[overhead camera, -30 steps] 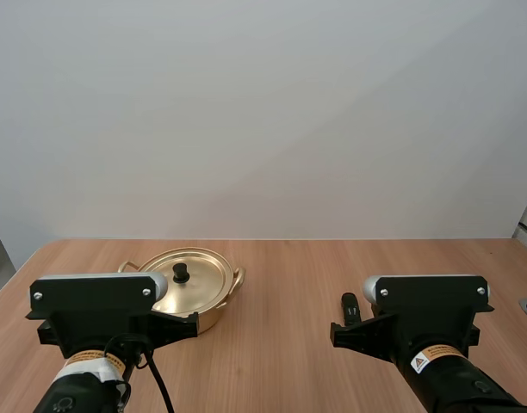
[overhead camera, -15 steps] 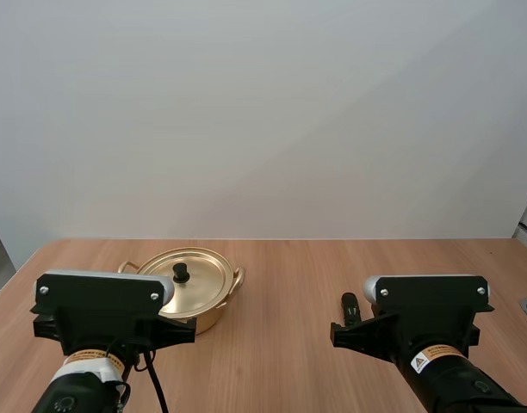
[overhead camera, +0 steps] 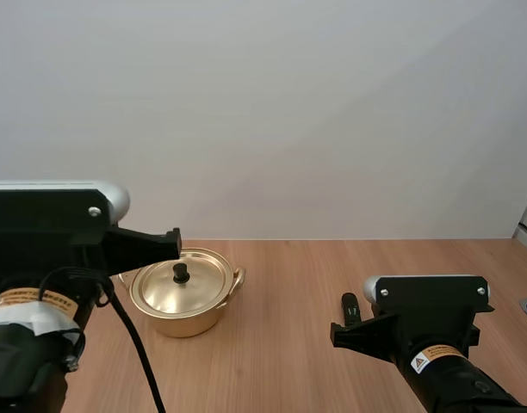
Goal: Open the pot, put the car inside, and close it
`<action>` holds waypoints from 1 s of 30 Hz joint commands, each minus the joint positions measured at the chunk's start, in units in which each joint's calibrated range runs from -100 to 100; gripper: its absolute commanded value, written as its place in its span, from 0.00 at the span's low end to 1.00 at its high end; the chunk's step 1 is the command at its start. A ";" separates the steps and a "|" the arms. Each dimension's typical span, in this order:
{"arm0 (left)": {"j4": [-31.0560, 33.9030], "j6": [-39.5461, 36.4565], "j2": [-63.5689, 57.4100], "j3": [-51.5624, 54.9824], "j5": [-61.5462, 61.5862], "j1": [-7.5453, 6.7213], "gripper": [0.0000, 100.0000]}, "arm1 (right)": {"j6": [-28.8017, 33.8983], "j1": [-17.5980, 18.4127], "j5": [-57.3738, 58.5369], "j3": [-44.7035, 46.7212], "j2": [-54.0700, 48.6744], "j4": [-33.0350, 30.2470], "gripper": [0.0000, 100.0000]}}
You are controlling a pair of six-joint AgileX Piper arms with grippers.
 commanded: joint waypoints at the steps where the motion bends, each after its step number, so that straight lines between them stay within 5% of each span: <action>1: -2.88 -0.05 0.04 -0.09 1.64 0.11 0.00 | -0.03 -0.03 0.03 0.00 -0.01 0.03 0.00; 12: -3.18 0.73 0.04 -0.09 -1.01 0.42 0.00 | -0.03 -0.03 -0.14 0.00 -0.01 0.04 0.00; 18: -3.68 2.74 0.15 -1.40 7.74 0.42 0.00 | -0.03 -0.03 -0.95 0.00 -0.01 1.40 0.00; 24: -13.98 13.51 6.72 -5.90 19.62 0.51 0.00 | -0.03 -0.03 -1.18 0.00 -0.01 4.29 0.00; 30: -22.30 22.51 19.59 -14.70 35.02 2.24 0.00 | -0.03 -0.03 -1.62 0.00 -0.01 6.56 0.00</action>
